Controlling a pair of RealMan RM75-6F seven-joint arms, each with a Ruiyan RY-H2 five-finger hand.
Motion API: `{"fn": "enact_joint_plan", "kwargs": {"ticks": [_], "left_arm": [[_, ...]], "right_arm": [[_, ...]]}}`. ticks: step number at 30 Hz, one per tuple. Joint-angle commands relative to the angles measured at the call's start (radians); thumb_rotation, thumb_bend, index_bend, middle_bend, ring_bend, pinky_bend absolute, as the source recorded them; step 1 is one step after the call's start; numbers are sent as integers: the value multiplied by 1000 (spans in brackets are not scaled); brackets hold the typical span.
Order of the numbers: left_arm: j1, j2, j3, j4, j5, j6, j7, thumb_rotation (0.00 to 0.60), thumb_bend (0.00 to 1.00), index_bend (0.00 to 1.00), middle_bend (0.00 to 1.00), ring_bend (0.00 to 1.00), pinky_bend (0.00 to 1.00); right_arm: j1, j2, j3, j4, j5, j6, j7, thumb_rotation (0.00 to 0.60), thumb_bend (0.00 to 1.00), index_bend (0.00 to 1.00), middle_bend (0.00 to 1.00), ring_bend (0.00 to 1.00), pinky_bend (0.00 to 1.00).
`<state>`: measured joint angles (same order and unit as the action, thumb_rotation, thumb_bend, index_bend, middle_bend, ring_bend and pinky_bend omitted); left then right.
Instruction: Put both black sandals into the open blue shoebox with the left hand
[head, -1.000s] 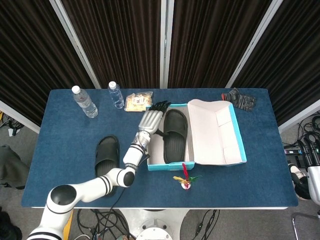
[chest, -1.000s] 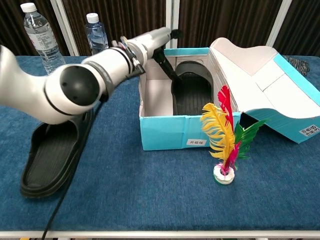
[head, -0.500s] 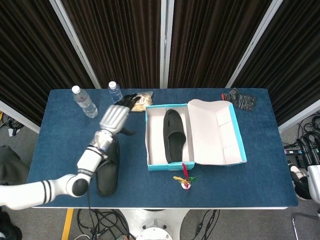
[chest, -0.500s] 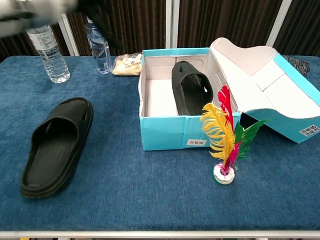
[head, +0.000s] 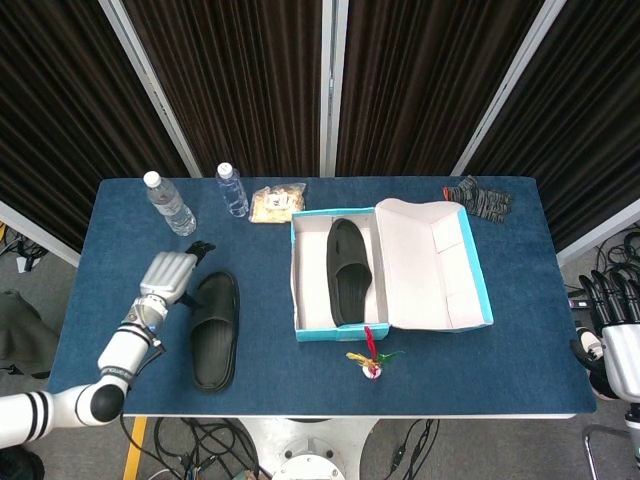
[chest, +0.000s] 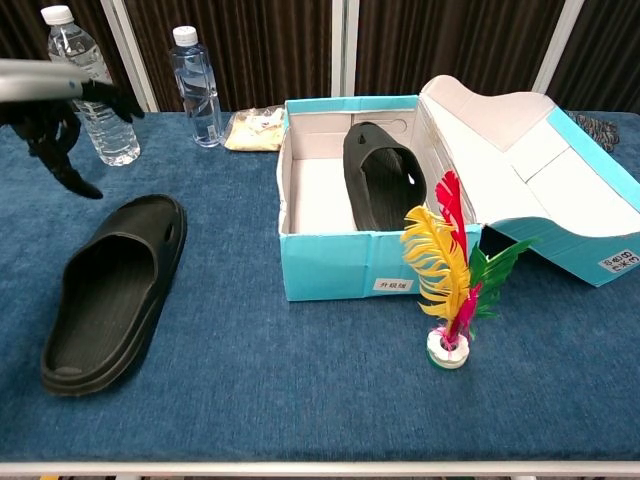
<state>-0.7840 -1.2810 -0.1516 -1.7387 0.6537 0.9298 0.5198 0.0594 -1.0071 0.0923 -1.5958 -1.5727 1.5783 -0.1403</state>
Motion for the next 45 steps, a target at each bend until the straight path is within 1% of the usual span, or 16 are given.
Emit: {"fn": "enact_joint_plan", "kwargs": {"ticks": [1, 7, 12, 16, 20, 23, 27, 30, 31, 32, 33, 34, 36, 38, 42, 45], "left_arm": [[-60, -11, 34, -4, -133, -36, 81, 600, 0, 137, 124, 739, 713], [-144, -18, 60, -36, -315, -27, 164, 600, 0, 134, 124, 779, 726], [-193, -65, 79, -18, -414, 15, 216, 600, 0, 134, 130, 791, 727], [-235, -91, 85, 0, -499, -13, 243, 600, 0, 136, 141, 805, 736], [-266, -117, 85, 26, -556, -14, 255, 600, 0, 145, 158, 817, 752], [-281, -126, 84, 35, -579, -13, 258, 600, 0, 169, 169, 823, 762], [-291, -145, 84, 52, -589, 0, 254, 600, 0, 250, 222, 839, 794], [-298, -167, 99, 75, -602, 24, 271, 600, 0, 318, 281, 856, 815], [-299, -173, 102, 81, -606, 32, 275, 600, 0, 327, 290, 858, 819], [-296, -178, 101, 85, -603, 40, 270, 600, 0, 347, 310, 862, 825], [-290, -183, 96, 89, -592, 52, 257, 600, 0, 387, 355, 872, 837], [-279, -191, 88, 92, -568, 74, 235, 600, 0, 418, 391, 880, 848], [-255, -200, 79, 94, -519, 106, 195, 600, 0, 502, 500, 904, 875], [-225, -201, 67, 94, -456, 134, 143, 600, 0, 541, 548, 915, 886], [-165, -169, 47, 82, -335, 155, 41, 600, 0, 564, 581, 926, 892], [-114, -116, 22, 64, -253, 133, -61, 600, 0, 568, 587, 925, 893]], "right_arm": [[0, 0, 0, 0, 1, -1, 0, 600, 102, 4, 62, 0, 108], [2, -4, -1, 6, 8, -7, 8, 600, 102, 4, 62, 0, 108], [3, -7, -1, 14, 14, -12, 16, 600, 102, 4, 62, 0, 108], [4, -11, -3, 20, 13, -14, 21, 600, 102, 4, 62, 0, 108], [2, -11, -4, 22, 15, -13, 22, 600, 101, 5, 61, 0, 108], [0, -11, -5, 21, 17, -11, 22, 600, 102, 4, 62, 0, 108], [-1, -12, -6, 22, 17, -9, 23, 600, 101, 4, 62, 0, 108], [-4, -13, -7, 24, 19, -7, 25, 600, 101, 4, 62, 0, 108], [-5, -12, -7, 24, 20, -6, 26, 600, 101, 4, 62, 0, 108], [-6, -12, -7, 25, 22, -5, 26, 600, 102, 4, 62, 0, 108], [-7, -12, -7, 25, 22, -4, 27, 600, 102, 4, 62, 0, 108], [-7, -13, -7, 26, 23, -4, 29, 600, 102, 4, 62, 0, 108], [-6, -14, -7, 26, 23, -5, 30, 600, 102, 4, 62, 0, 108], [-5, -14, -8, 26, 20, -8, 30, 600, 101, 4, 62, 0, 108], [-6, -12, -7, 25, 21, -4, 29, 600, 101, 4, 62, 0, 109], [-6, -11, -6, 26, 23, -4, 30, 600, 101, 4, 62, 0, 109]]}}
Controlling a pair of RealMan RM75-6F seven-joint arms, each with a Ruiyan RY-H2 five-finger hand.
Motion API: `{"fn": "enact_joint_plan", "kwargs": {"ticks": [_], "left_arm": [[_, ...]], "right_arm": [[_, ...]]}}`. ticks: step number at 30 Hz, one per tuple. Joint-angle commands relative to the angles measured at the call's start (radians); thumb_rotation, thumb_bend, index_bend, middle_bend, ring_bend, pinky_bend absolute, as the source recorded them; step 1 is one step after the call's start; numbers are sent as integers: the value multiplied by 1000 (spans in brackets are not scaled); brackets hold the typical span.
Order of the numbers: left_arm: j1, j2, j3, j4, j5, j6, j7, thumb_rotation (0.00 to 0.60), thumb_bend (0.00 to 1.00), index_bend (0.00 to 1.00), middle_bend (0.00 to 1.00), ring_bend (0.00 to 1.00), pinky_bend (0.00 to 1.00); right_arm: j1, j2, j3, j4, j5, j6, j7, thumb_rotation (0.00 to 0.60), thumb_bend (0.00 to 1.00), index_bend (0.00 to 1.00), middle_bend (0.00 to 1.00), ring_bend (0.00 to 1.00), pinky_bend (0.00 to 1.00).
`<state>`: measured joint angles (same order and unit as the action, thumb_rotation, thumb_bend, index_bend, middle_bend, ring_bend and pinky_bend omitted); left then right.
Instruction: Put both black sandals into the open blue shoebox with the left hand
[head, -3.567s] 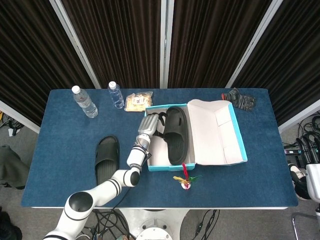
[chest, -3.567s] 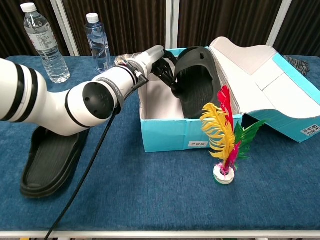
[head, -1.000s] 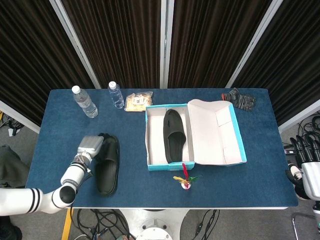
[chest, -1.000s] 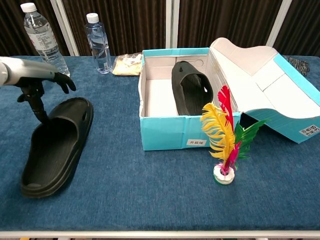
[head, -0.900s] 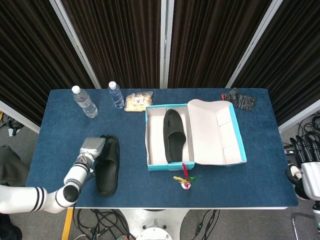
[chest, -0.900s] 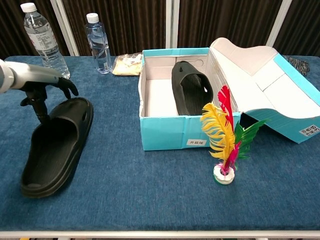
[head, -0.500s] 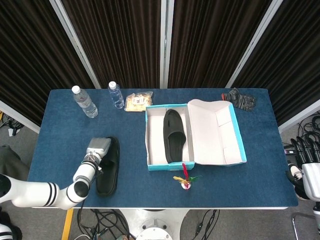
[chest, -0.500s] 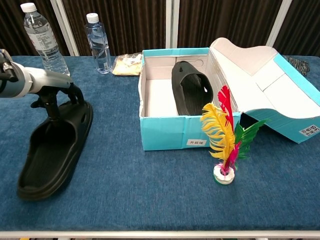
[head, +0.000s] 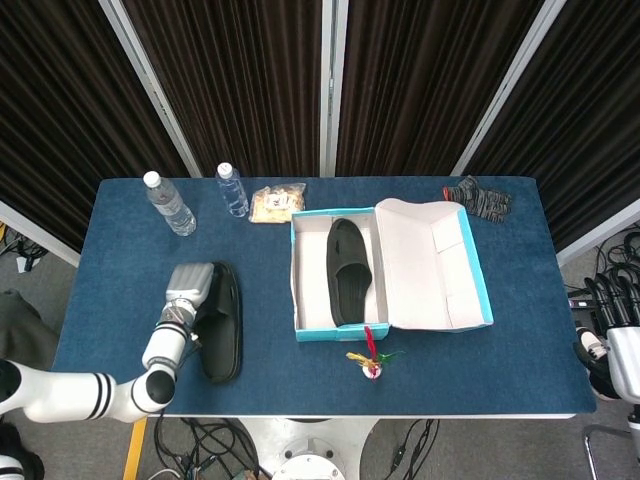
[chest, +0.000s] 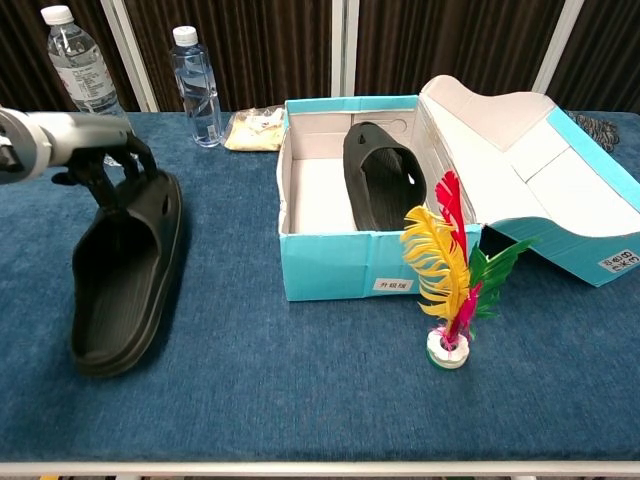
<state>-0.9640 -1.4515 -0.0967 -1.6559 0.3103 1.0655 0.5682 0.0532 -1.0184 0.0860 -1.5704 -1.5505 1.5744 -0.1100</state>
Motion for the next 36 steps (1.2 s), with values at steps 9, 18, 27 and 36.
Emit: {"fn": "enact_joint_plan", "kwargs": {"ticks": [9, 18, 27, 36], "left_arm": [[239, 200, -248, -5, 388, -131, -664, 600, 0, 570, 587, 874, 886], [188, 60, -386, 146, 628, -265, -1037, 600, 0, 595, 587, 757, 793], [43, -130, -423, 316, 655, -328, -1097, 600, 0, 595, 587, 653, 710], [-8, -242, -386, 453, 694, -288, -1048, 600, 0, 595, 587, 531, 590]], "right_arm": [[3, 1, -1, -5, 1, -6, -10, 600, 101, 4, 62, 0, 109], [7, 10, 0, -31, -3, -9, -38, 600, 102, 4, 62, 0, 110], [-4, 25, -2, -61, 1, 2, -66, 600, 101, 4, 62, 0, 111], [-12, 31, -2, -73, 10, 7, -76, 600, 101, 4, 61, 0, 111]]}}
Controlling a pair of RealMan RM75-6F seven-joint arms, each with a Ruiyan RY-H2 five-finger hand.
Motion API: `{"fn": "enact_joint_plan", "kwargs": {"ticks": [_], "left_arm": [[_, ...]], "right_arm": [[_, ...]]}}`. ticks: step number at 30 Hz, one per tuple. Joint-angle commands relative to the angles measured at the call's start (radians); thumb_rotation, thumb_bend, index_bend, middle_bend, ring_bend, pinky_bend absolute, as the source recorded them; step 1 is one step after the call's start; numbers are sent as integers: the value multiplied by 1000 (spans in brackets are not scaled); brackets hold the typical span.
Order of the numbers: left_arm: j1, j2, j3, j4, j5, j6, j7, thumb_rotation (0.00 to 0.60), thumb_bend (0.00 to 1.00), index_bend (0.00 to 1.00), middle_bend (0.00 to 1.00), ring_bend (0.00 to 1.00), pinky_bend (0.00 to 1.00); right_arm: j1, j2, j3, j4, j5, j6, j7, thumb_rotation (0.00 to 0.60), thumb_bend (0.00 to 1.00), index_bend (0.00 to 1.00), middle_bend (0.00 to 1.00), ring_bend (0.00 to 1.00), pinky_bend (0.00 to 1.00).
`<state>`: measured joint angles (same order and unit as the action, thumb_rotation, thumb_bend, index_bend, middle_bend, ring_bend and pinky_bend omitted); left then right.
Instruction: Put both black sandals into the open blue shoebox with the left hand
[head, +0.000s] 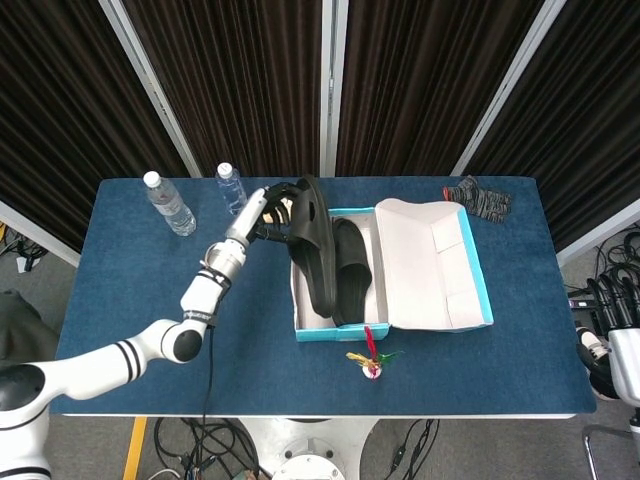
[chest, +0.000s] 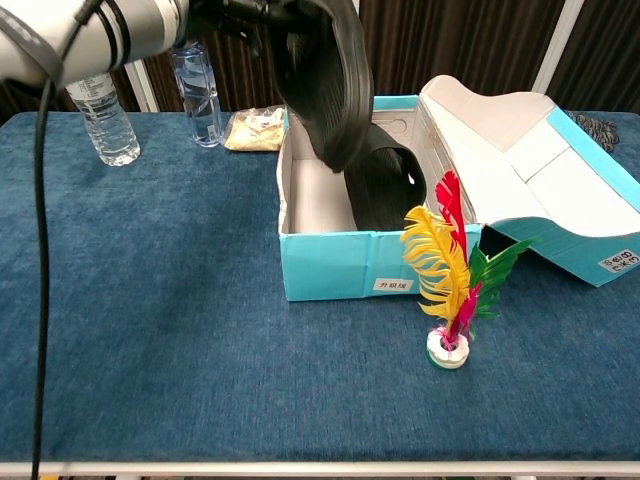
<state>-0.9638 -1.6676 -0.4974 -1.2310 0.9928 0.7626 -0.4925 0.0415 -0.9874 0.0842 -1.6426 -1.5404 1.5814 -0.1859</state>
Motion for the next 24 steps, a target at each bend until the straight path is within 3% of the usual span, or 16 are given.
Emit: {"fn": "enact_joint_plan", "kwargs": {"ticks": [1, 7, 24], "left_arm": [[-9, -37, 20, 43, 13, 13, 11, 600, 0, 595, 587, 523, 581], [-9, -83, 29, 103, 15, 2, -18, 600, 0, 595, 587, 460, 503], [-25, -155, 75, 228, 70, -36, -13, 600, 0, 595, 587, 421, 468]], "right_arm": [[1, 0, 0, -1, -1, -2, -1, 600, 101, 4, 61, 0, 111], [5, -3, 0, -5, -4, -8, -7, 600, 101, 4, 62, 0, 111], [6, -3, 1, -2, -2, -10, -3, 600, 102, 4, 62, 0, 111]]}}
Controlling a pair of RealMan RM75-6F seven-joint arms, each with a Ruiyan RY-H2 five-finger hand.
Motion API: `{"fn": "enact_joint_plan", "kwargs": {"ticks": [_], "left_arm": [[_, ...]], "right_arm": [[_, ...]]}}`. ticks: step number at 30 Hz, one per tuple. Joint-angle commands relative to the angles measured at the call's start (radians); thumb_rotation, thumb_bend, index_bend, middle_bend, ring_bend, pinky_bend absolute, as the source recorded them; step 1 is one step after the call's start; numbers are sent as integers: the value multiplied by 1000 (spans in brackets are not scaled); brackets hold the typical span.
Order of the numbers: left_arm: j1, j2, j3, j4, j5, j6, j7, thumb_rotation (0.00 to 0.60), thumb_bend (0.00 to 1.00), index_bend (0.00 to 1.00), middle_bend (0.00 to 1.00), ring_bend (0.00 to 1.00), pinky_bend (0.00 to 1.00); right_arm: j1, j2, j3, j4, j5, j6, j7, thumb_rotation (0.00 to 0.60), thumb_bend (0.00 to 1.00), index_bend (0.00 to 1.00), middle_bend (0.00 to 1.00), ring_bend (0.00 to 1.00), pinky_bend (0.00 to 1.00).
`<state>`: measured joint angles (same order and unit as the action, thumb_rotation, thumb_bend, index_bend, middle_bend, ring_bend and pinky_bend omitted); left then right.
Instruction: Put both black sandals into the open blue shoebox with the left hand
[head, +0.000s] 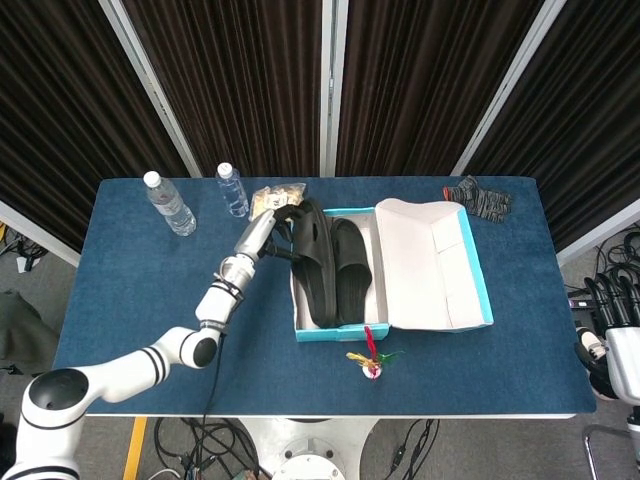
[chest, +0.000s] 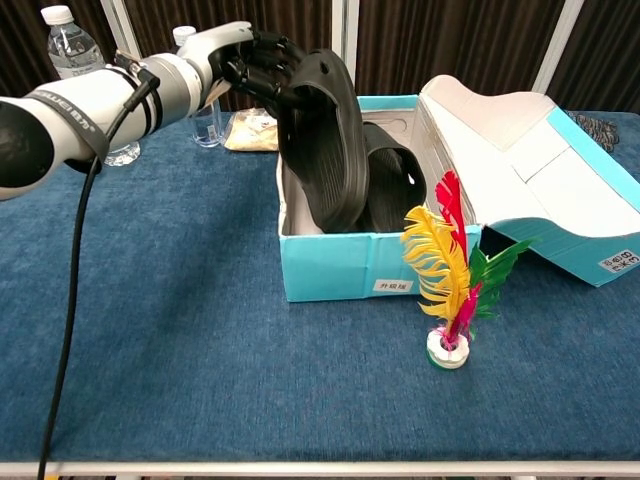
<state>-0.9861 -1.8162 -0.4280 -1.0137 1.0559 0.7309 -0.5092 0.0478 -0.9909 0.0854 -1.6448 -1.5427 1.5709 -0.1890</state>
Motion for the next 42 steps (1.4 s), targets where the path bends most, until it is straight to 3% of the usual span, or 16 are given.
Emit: {"fn": "enact_joint_plan", "kwargs": {"ticks": [1, 17, 34, 39, 42], "left_arm": [[-4, -11, 8, 18, 10, -5, 8, 600, 0, 595, 587, 418, 465], [-37, -79, 46, 127, -16, -33, 197, 600, 0, 591, 588, 411, 431], [-50, -48, 64, 65, -101, -106, 370, 600, 0, 529, 574, 360, 384], [-41, -30, 70, 16, -86, -70, 401, 600, 0, 226, 305, 194, 367], [-36, -13, 77, -10, -75, -52, 423, 600, 0, 122, 164, 96, 354]], "right_arm": [[-1, 1, 0, 0, 0, 1, 0, 600, 102, 4, 62, 0, 111], [-3, 4, 1, -4, 3, 2, -1, 600, 101, 4, 62, 0, 111], [-6, 5, -1, 1, 2, 6, 6, 600, 102, 4, 62, 0, 111], [-9, 6, -1, 5, 2, 9, 12, 600, 101, 4, 62, 0, 111], [-7, 5, -1, 6, -1, 6, 15, 600, 102, 4, 62, 0, 111]]}}
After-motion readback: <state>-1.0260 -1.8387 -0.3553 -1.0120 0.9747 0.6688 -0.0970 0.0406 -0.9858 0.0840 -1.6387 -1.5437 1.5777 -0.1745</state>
